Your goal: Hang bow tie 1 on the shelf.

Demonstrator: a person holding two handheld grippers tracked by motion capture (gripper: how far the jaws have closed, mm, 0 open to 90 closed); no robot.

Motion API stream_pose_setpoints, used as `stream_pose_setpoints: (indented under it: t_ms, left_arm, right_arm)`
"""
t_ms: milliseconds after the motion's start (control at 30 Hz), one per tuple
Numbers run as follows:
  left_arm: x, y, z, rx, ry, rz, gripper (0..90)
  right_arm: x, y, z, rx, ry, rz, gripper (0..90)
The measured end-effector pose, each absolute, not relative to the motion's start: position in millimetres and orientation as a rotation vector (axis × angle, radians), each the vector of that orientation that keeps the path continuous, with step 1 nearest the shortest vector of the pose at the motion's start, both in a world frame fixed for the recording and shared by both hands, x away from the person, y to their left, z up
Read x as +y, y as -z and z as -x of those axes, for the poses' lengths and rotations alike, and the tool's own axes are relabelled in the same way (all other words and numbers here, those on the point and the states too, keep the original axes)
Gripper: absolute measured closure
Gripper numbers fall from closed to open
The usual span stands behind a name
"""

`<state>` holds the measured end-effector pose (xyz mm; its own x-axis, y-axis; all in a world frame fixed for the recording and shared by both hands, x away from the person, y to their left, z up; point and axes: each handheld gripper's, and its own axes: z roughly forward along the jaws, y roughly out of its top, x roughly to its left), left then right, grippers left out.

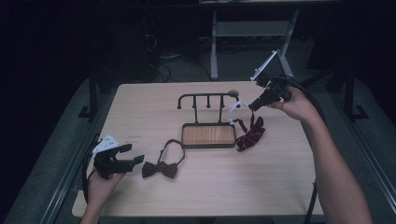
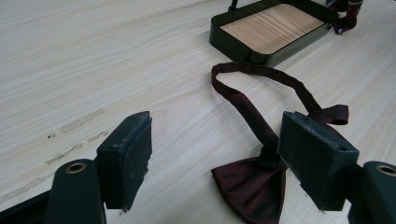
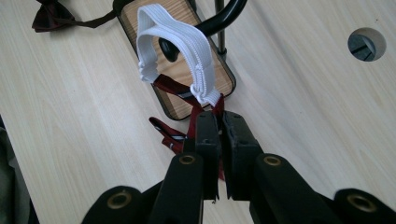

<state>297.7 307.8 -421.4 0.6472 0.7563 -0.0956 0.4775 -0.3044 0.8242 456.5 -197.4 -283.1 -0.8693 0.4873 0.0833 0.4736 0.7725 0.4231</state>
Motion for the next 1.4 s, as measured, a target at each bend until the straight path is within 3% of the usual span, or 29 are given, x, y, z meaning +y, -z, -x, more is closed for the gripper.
stream_pose_setpoints:
  t_ms: [1400]
  left_arm:
    - [308.5,421.6,-298.3,0.957,-0.387,-1.965,25.6]
  right_arm:
    - [-179.8,266.9,-460.5,2.895,-0.761,-0.773,87.7]
